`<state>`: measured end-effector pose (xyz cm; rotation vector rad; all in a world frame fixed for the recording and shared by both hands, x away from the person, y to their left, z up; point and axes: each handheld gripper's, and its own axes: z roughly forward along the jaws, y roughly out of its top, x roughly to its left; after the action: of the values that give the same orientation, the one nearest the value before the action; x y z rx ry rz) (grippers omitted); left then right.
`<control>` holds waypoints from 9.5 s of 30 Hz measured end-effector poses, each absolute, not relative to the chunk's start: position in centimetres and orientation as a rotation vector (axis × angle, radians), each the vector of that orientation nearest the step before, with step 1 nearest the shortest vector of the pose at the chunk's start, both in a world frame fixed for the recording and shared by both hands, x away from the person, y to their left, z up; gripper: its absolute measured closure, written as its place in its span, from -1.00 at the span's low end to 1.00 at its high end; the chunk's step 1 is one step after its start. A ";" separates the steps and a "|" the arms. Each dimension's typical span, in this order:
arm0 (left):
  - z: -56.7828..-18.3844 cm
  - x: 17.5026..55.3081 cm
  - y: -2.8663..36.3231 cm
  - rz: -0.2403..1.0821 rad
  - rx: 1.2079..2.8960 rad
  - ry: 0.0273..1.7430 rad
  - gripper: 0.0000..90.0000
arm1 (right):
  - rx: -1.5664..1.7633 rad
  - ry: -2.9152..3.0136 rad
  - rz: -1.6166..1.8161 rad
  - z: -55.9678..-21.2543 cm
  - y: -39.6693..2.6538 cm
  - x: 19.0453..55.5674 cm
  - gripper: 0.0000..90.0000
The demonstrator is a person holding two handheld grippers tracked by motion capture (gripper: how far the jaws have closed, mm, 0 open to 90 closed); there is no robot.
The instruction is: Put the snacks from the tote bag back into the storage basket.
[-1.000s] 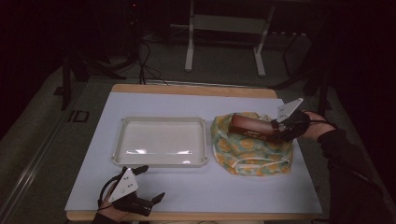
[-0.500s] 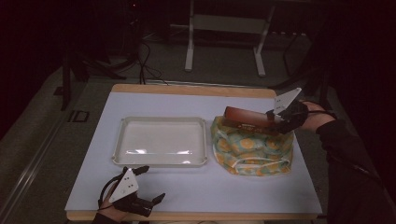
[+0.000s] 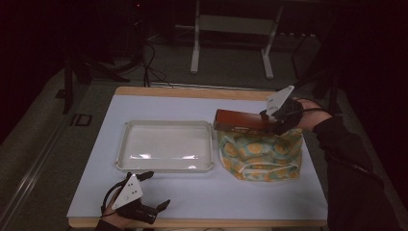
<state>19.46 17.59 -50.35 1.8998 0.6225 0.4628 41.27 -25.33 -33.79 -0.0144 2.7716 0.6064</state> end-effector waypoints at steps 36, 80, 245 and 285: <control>-50.3 19.2 17.6 0.457 1.904 0.596 -1.00 | -0.284 2.760 0.713 -34.7 -14.2 40.5 -0.04; -50.3 19.2 17.6 0.446 1.905 0.584 -1.00 | -0.262 2.812 0.775 -44.8 -8.1 42.5 -0.04; -50.3 19.2 17.3 0.433 1.915 0.570 -1.00 | 1.073 1.891 1.065 -48.6 -33.7 27.9 -0.75; -50.4 19.2 17.2 0.430 1.922 0.558 -1.00 | 1.038 1.799 1.115 -49.9 -34.1 26.9 -0.76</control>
<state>19.17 17.24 -50.36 1.9221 0.5577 0.4303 26.85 -34.06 -49.93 1.0382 1.7989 1.1146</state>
